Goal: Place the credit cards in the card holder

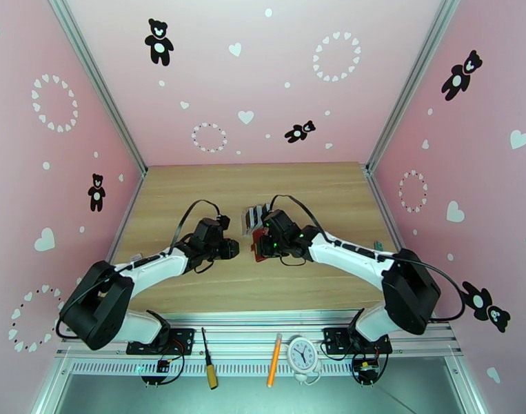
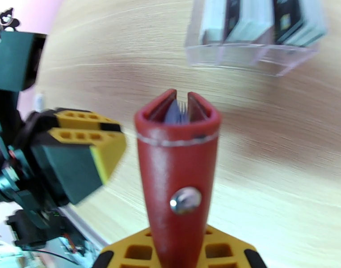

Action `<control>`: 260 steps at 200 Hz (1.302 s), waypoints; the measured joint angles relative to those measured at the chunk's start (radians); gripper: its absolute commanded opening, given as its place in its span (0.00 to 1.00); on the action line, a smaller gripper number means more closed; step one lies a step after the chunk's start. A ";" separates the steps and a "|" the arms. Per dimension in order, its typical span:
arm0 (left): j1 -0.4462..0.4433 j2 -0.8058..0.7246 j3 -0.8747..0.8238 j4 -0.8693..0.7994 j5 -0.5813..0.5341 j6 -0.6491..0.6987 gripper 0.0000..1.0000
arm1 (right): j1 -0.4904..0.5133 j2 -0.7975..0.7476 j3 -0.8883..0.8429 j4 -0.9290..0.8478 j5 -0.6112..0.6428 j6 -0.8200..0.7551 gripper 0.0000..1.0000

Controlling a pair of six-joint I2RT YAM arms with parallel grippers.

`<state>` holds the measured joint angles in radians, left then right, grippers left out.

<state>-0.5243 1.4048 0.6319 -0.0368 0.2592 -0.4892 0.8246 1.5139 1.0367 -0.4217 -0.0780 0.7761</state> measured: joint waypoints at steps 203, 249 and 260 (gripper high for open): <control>0.053 -0.055 -0.047 0.023 -0.021 -0.029 0.52 | 0.121 0.153 0.210 -0.505 0.582 -0.072 0.00; 0.064 -0.068 -0.056 0.023 -0.037 -0.034 0.52 | 0.152 0.248 0.256 -0.547 0.644 -0.065 0.00; 0.065 -0.069 -0.056 0.023 -0.043 -0.036 0.52 | 0.159 0.270 0.271 -0.557 0.658 -0.059 0.00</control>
<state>-0.4595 1.3361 0.5762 -0.0143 0.2157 -0.5251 0.9840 1.7836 1.3075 -0.9787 0.5797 0.7170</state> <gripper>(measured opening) 0.517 0.159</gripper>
